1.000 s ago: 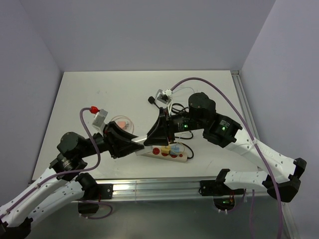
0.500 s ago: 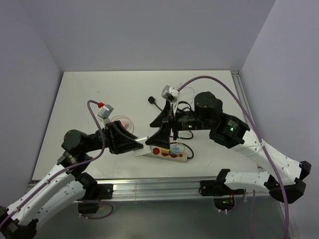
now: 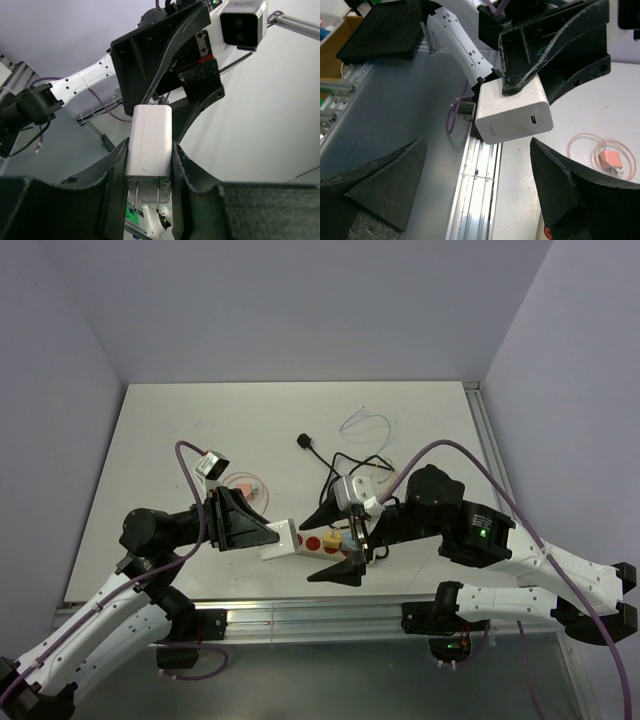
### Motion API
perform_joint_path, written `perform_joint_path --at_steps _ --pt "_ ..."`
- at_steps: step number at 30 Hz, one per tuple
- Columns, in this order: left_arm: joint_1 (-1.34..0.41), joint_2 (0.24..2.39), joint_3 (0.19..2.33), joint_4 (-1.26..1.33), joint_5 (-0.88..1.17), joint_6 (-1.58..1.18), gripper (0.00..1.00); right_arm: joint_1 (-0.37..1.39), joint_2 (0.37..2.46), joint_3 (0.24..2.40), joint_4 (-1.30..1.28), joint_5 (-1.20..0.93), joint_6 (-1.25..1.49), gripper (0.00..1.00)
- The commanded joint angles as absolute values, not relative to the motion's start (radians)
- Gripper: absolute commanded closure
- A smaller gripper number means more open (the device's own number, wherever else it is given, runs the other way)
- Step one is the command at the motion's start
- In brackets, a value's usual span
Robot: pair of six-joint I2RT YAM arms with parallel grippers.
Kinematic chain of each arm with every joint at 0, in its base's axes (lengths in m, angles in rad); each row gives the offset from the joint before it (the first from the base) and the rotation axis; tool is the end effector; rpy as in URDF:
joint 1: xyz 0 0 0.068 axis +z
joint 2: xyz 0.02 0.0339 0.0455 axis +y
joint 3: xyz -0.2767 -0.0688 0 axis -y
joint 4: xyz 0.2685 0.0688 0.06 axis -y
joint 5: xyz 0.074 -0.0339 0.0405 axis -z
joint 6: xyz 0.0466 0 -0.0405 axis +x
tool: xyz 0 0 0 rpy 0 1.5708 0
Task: Insert the plug
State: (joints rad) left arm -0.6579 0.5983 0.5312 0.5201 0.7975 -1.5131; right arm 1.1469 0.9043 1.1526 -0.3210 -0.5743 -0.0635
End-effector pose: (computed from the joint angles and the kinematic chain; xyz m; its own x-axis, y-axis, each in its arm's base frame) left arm 0.1055 -0.1237 0.3578 -0.9147 -0.1744 -0.3645 0.3997 -0.2580 -0.8796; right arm 0.0622 0.1993 0.4469 0.0329 -0.0567 -0.9979 -0.9880 -0.1524 -0.0239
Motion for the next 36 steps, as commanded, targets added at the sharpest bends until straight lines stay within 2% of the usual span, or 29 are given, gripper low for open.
perform_joint_path --at_steps 1,11,19,24,33,36 --pt "-0.653 0.568 0.54 0.626 0.788 -1.572 1.0 1.177 0.907 1.152 -0.232 -0.529 -0.149 0.09" --pt "-0.653 0.574 0.532 0.66 0.804 -1.595 1.0 1.233 0.962 1.175 -0.164 -0.328 -0.213 0.1" --pt "-0.653 0.575 0.526 0.66 0.805 -1.588 1.0 1.239 1.003 1.215 -0.181 -0.408 -0.213 0.13" --pt "-0.653 0.581 0.511 0.683 0.805 -1.606 1.0 1.259 1.009 1.223 -0.179 -0.402 -0.227 0.17" --pt "-0.653 0.575 0.489 0.713 0.796 -1.634 1.0 1.298 1.012 1.244 -0.202 -0.36 -0.259 0.17" --pt "-0.653 0.575 0.486 0.721 0.795 -1.64 1.0 1.299 1.019 1.252 -0.218 -0.371 -0.264 0.21"
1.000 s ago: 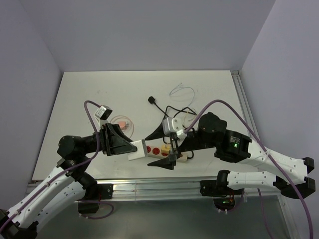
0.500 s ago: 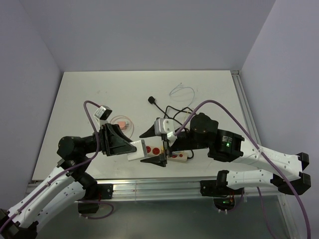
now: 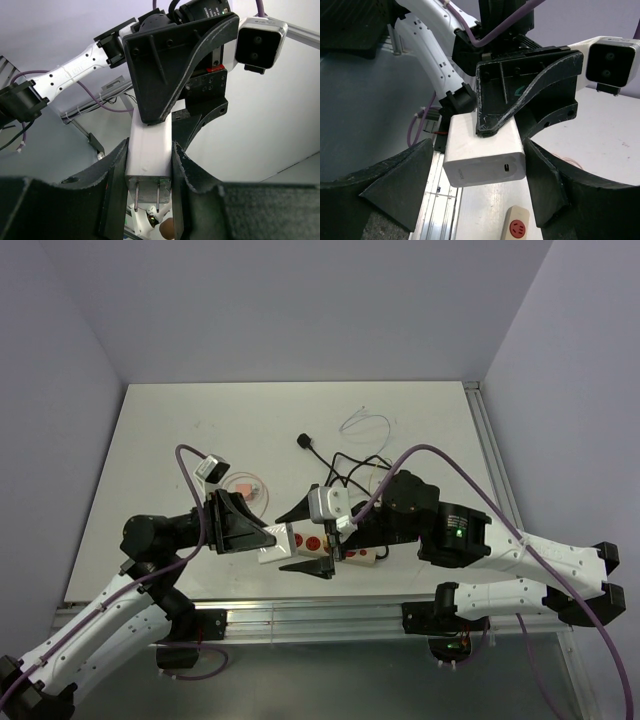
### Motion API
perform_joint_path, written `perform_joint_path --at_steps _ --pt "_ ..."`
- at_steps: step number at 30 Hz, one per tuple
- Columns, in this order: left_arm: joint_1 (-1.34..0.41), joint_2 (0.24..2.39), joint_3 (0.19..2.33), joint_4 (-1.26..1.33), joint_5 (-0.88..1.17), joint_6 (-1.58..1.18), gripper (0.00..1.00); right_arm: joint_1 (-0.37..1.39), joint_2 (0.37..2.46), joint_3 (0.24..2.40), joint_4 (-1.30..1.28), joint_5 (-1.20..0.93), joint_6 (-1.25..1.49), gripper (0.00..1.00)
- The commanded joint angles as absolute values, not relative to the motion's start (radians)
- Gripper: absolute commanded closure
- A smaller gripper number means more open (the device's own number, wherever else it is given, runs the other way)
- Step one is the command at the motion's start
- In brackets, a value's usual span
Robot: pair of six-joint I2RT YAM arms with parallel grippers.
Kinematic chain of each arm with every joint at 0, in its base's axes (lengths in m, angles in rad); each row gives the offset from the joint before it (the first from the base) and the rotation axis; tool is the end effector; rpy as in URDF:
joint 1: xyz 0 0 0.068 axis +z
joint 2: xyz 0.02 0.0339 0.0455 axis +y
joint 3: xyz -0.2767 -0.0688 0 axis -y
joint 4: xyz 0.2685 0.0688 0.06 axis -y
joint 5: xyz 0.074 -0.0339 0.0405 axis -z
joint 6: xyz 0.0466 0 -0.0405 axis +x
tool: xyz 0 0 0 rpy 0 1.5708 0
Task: Insert the plug
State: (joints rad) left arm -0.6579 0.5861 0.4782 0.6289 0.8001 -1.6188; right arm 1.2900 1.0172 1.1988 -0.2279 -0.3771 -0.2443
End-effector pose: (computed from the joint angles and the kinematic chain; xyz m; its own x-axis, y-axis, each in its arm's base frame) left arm 0.1024 -0.1214 0.3503 -0.9362 -0.1560 -0.3151 0.3493 -0.3122 -0.8835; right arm 0.0514 0.2401 0.4509 0.2283 -0.0200 -0.9734 -0.9688 -0.1037 -0.2251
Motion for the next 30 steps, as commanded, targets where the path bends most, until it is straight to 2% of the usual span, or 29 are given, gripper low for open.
perform_joint_path --at_steps 1,5,16,19,22,25,26,27,28,29,30 --pt "-0.655 0.574 0.486 0.722 0.793 -1.641 1.0 1.299 1.02 1.252 -0.219 -0.37 -0.265 0.22" --pt "-0.653 0.575 0.486 0.726 0.793 -1.644 1.0 1.304 1.022 1.249 -0.218 -0.371 -0.267 0.25" --pt "-0.653 0.568 0.469 0.758 0.787 -1.672 1.0 1.312 1.046 1.264 -0.244 -0.368 -0.279 0.24" --pt "-0.653 0.565 0.471 0.752 0.785 -1.669 0.99 1.315 1.048 1.267 -0.239 -0.365 -0.276 0.28" --pt "-0.653 0.563 0.469 0.758 0.785 -1.672 1.0 1.313 1.054 1.272 -0.242 -0.356 -0.278 0.41" --pt "-0.653 0.564 0.468 0.755 0.785 -1.664 1.0 1.313 1.068 1.281 -0.259 -0.342 -0.272 0.88" --pt "-0.653 0.563 0.469 0.744 0.787 -1.657 1.0 1.315 1.075 1.295 -0.261 -0.322 -0.261 1.0" --pt "-0.653 0.56 0.479 0.691 0.782 -1.645 0.99 1.315 1.089 1.299 -0.267 -0.281 -0.25 1.0" --pt "-0.653 0.549 0.489 0.617 0.773 -1.582 0.79 1.313 1.094 1.301 -0.279 -0.258 -0.247 1.0" --pt "-0.653 0.539 0.508 0.521 0.753 -1.524 0.64 1.315 1.098 1.301 -0.287 -0.22 -0.239 1.0" --pt "-0.653 0.528 0.581 0.2 0.673 -1.446 0.51 1.315 1.106 1.302 -0.301 -0.159 -0.232 1.0"
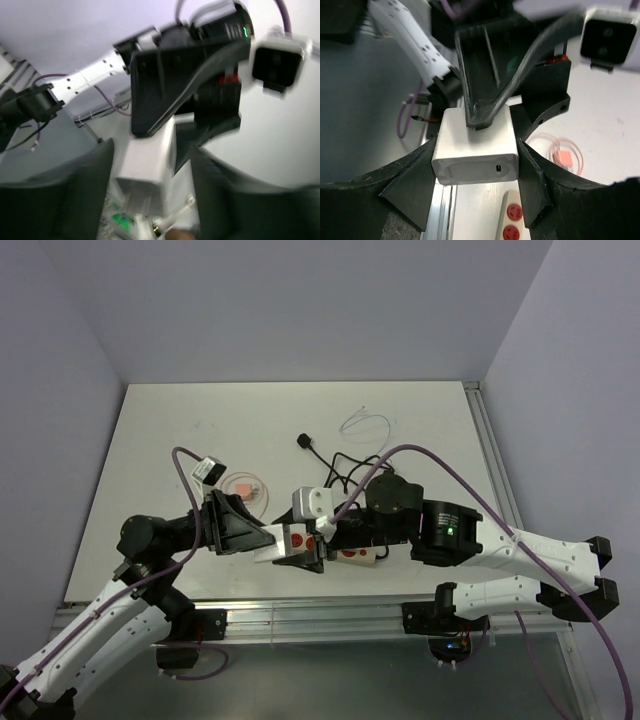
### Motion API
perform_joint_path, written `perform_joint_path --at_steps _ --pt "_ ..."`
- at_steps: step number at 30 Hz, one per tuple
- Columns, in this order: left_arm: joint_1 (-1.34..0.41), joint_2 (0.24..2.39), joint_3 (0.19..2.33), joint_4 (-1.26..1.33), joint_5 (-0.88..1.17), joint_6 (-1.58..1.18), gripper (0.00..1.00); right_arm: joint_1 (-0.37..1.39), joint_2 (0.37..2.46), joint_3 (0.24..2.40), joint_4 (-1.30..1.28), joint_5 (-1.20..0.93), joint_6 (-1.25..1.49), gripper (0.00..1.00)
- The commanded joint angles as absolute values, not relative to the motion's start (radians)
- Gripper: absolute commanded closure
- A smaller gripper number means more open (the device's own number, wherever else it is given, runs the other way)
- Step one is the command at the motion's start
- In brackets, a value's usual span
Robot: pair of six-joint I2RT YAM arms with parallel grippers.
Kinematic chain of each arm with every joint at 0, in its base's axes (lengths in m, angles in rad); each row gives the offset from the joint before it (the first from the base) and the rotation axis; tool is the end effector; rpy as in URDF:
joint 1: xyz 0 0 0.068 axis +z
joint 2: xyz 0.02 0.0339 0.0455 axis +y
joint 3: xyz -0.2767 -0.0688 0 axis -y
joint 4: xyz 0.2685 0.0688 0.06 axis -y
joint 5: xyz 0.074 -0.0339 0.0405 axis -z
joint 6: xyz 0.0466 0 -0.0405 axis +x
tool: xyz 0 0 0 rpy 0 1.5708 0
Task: Insert the plug
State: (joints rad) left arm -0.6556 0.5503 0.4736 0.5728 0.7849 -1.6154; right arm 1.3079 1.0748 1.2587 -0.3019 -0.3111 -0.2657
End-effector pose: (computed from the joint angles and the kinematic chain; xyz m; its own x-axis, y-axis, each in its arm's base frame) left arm 0.0992 -0.1179 0.3484 -0.9399 -0.1687 -0.2969 0.3357 -0.2980 -0.8936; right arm 0.0535 0.2537 0.4510 0.2326 -0.0976 -0.9677 -0.9713 -0.0744 -0.2260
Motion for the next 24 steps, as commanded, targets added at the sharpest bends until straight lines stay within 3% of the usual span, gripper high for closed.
perform_joint_path --at_steps 1,5,10,24 --pt "-0.653 0.509 0.633 0.028 0.587 -1.269 0.26 1.315 1.108 1.302 -0.325 -0.119 -0.226 1.0" --pt "-0.653 0.46 0.863 -0.527 0.133 -1.051 0.04 1.315 1.103 1.286 -0.374 -0.005 -0.178 1.0" --pt "-0.653 0.299 0.873 -0.676 -0.22 -1.058 0.0 1.312 1.158 1.345 -0.511 0.126 -0.091 1.0" --pt "-0.653 0.268 0.847 -0.739 -0.433 -0.993 0.04 1.189 1.514 1.669 -0.883 0.049 -0.075 1.0"
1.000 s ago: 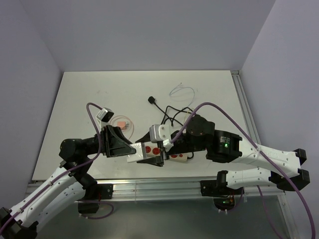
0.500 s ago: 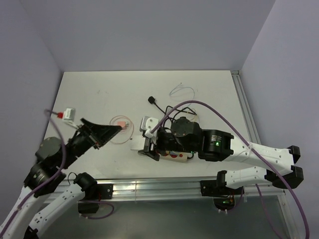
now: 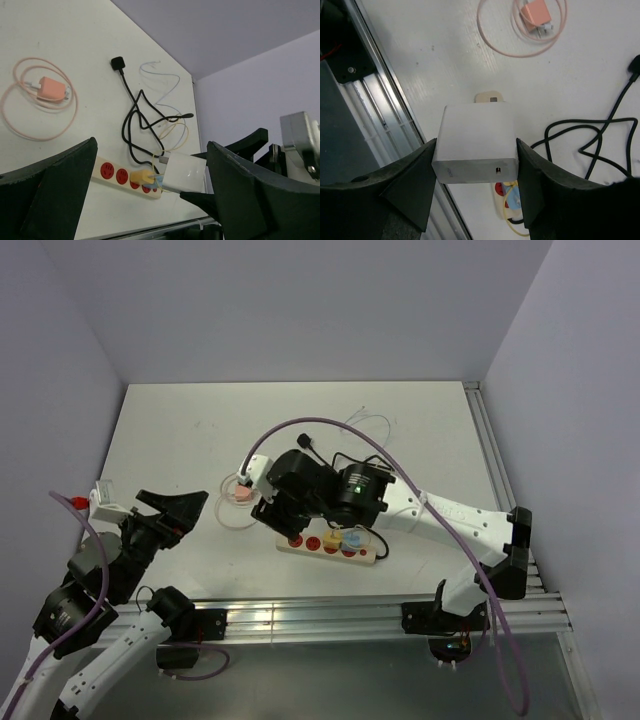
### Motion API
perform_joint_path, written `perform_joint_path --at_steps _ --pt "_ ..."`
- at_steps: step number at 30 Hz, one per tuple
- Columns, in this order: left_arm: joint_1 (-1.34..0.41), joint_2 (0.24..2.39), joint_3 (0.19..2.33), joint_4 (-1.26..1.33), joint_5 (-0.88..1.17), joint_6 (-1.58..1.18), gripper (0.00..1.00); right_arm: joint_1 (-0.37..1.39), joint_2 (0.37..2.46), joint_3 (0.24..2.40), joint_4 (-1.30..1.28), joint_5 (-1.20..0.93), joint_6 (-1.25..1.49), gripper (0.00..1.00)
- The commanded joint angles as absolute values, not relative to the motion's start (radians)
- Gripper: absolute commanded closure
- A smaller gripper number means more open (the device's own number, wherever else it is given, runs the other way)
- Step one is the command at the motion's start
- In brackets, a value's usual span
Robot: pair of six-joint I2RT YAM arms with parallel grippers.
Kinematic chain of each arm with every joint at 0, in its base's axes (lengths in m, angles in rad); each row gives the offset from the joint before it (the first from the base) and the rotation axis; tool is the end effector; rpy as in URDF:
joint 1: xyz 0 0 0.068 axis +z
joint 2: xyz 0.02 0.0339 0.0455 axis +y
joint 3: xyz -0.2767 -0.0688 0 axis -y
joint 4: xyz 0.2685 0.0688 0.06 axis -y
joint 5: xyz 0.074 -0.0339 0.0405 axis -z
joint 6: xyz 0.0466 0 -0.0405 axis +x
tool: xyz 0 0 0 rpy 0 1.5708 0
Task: Insert the plug
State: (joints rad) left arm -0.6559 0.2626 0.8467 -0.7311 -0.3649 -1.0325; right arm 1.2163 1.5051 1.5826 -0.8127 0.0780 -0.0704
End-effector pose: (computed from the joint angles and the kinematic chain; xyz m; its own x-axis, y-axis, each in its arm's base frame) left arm 0.0577 -0.0234 0.3662 -0.3085 -0.7747 -0.5520 0.0490 0.5666 -0.8225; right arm 0.1264 0.3309 0.3894 -0.1679 -0.6556 -0.7362 -0.9290 0.3550 -0.1043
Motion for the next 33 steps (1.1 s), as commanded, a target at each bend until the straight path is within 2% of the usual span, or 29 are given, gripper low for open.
perform_joint_path --at_steps 1,5,14,30,33 --pt "-0.653 0.27 0.853 -0.742 -0.436 -0.989 0.05 1.175 1.529 1.69 -0.894 0.035 -0.078 1.0" --pt "-0.653 0.256 0.879 -0.784 -0.48 -0.997 0.05 1.124 1.626 1.726 -0.94 0.018 -0.087 1.0" --pt "-0.655 0.233 0.963 -0.873 -0.58 -1.006 0.06 1.126 1.782 1.715 -1.031 0.035 -0.109 1.0" --pt "-0.653 0.123 0.885 -0.769 -0.497 -0.92 0.09 1.126 1.835 1.625 -1.135 0.006 -0.184 1.0" --pt "-0.653 0.129 0.871 -0.75 -0.479 -0.916 0.1 1.095 1.822 1.615 -1.135 -0.063 -0.204 1.0"
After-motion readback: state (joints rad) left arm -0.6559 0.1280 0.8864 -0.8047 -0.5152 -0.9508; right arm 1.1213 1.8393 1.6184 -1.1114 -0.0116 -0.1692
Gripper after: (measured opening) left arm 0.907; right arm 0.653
